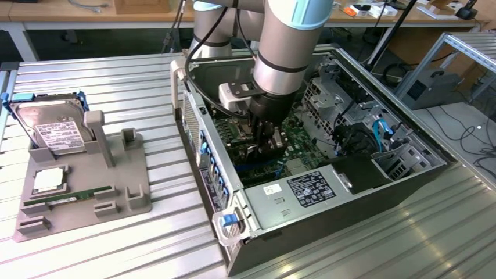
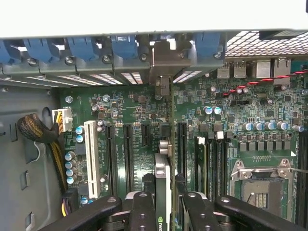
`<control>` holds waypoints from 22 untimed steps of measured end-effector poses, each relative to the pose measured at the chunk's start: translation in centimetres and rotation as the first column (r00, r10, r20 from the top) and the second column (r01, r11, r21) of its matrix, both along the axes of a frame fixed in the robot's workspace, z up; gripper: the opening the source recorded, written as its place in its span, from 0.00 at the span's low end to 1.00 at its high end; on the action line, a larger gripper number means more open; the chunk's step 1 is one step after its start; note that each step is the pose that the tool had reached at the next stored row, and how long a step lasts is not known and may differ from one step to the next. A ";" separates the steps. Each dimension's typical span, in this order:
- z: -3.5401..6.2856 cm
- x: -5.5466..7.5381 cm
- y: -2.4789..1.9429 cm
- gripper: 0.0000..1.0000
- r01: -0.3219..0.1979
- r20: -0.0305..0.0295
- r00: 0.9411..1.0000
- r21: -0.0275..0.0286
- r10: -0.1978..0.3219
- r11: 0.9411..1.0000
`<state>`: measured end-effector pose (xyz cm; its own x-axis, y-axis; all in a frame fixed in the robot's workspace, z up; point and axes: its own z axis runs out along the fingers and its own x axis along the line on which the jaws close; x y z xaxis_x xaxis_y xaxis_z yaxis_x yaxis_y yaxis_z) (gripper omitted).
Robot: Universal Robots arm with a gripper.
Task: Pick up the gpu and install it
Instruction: 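Insert the gpu into the slot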
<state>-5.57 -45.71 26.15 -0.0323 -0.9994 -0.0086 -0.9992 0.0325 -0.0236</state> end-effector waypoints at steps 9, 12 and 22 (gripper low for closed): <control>-0.01 0.0 -0.01 0.27 0.000 0.000 1.000 0.000 0.000 1.000; -0.02 0.0 0.00 0.27 0.000 0.000 1.000 -0.010 0.000 1.000; -0.07 0.3 0.03 0.27 0.000 -0.002 1.000 -0.028 0.000 1.000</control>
<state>-5.23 -45.69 26.08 -0.0324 -0.9993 0.0193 -0.9992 0.0320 -0.0229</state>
